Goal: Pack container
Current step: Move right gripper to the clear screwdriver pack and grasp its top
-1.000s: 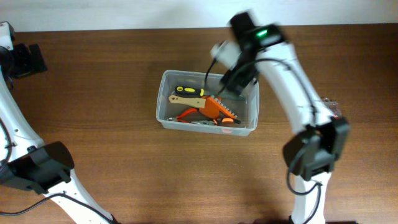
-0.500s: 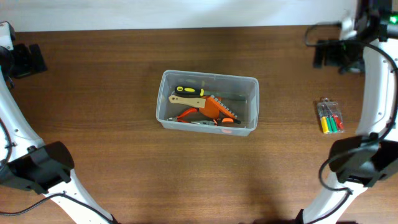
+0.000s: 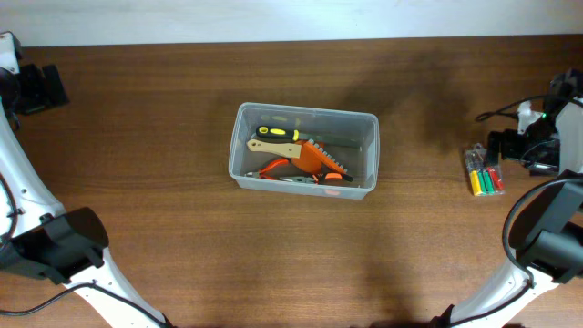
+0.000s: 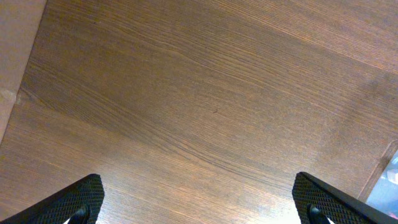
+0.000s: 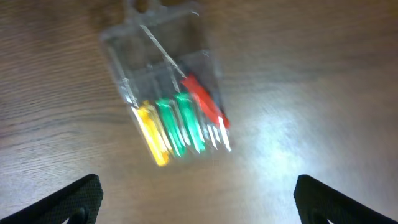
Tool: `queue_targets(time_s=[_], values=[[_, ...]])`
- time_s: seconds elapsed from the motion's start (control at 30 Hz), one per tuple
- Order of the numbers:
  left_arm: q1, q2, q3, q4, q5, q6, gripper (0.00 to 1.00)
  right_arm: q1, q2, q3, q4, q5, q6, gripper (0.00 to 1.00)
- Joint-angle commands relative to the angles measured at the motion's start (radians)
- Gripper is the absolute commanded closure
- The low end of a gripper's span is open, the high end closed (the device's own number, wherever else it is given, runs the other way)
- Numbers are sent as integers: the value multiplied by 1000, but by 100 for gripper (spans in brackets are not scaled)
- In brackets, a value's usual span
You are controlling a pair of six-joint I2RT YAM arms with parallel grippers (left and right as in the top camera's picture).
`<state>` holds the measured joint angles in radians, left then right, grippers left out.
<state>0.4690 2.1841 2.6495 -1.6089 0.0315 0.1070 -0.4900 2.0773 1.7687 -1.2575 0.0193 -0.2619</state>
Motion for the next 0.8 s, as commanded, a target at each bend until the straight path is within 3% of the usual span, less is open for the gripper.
queue_targets(time_s=[0.0, 0.5, 0.77], values=[[3, 7, -4, -1, 14, -13, 1, 7, 10, -15, 31, -60, -105, 2], [3, 7, -4, -1, 14, -13, 1, 15, 172, -15, 111, -61, -88, 0], [3, 7, -4, -1, 14, -13, 1, 39, 220, -15, 132, -61, -31, 12]])
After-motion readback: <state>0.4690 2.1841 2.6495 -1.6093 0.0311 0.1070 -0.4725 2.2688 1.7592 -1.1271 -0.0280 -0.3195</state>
